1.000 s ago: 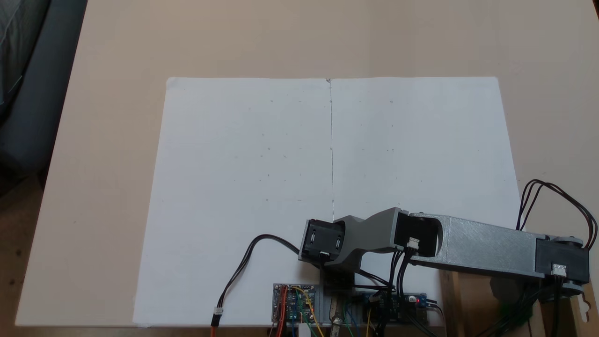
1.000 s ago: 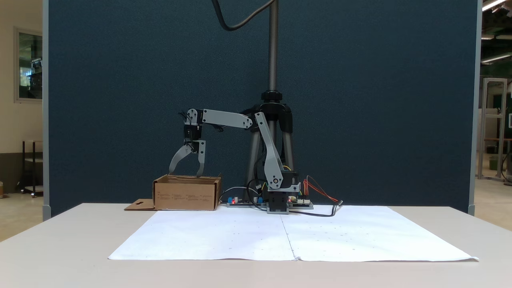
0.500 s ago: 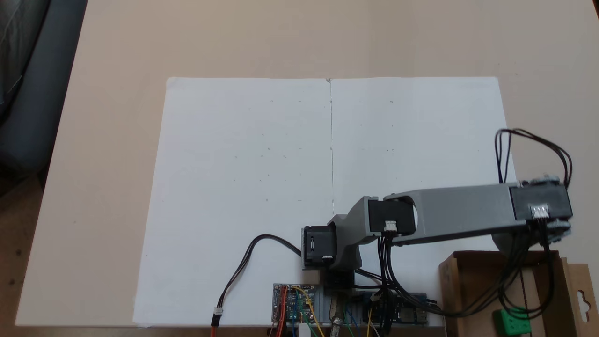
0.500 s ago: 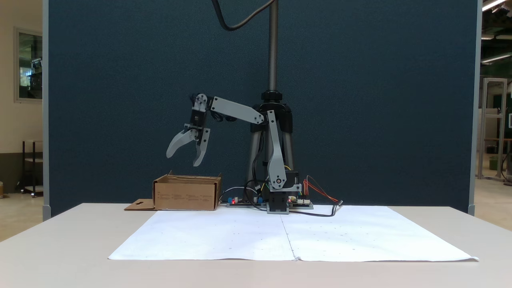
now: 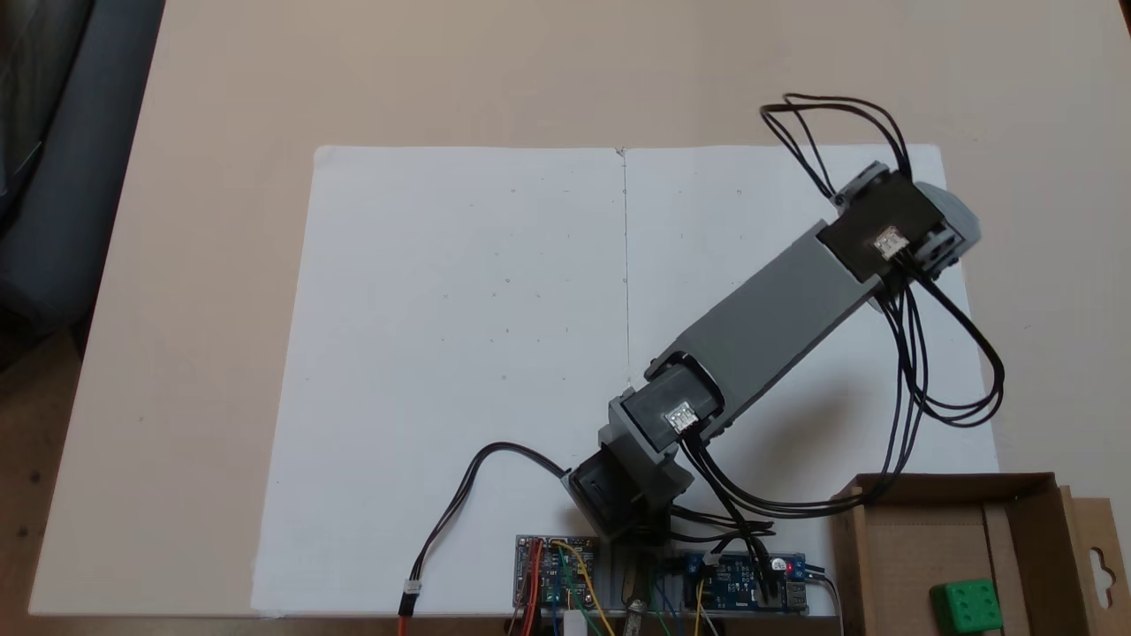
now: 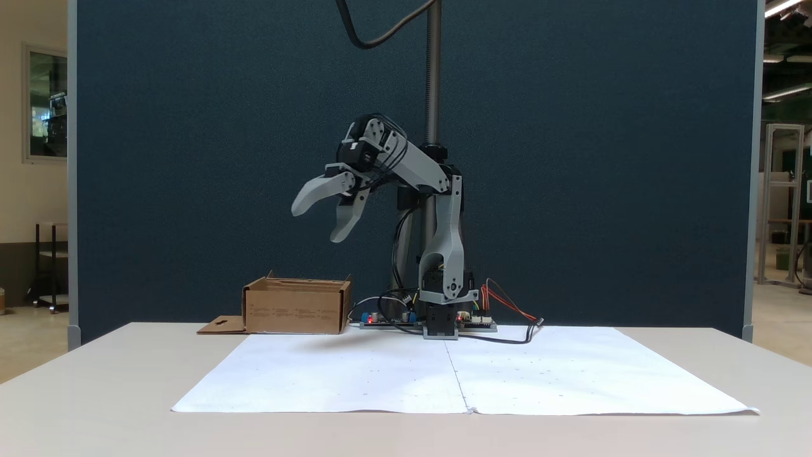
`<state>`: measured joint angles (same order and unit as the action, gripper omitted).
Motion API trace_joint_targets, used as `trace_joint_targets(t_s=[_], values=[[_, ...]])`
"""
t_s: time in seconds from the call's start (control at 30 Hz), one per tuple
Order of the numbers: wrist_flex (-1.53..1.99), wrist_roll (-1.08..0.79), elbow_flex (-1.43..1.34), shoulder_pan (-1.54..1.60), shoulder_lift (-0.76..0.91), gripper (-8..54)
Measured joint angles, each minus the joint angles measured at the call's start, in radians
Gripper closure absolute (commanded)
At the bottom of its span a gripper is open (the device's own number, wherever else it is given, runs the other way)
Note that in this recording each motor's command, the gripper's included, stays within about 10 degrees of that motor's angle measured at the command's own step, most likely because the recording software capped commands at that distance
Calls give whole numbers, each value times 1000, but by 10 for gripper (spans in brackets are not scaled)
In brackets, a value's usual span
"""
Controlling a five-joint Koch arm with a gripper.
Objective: Grasp a green dice and put it in the bin.
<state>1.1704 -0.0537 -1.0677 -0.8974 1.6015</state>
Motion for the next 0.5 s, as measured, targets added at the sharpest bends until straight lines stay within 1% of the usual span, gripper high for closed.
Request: trace_joint_targets(t_s=[0.5], values=[[-8, 17, 0, 471, 0, 21]])
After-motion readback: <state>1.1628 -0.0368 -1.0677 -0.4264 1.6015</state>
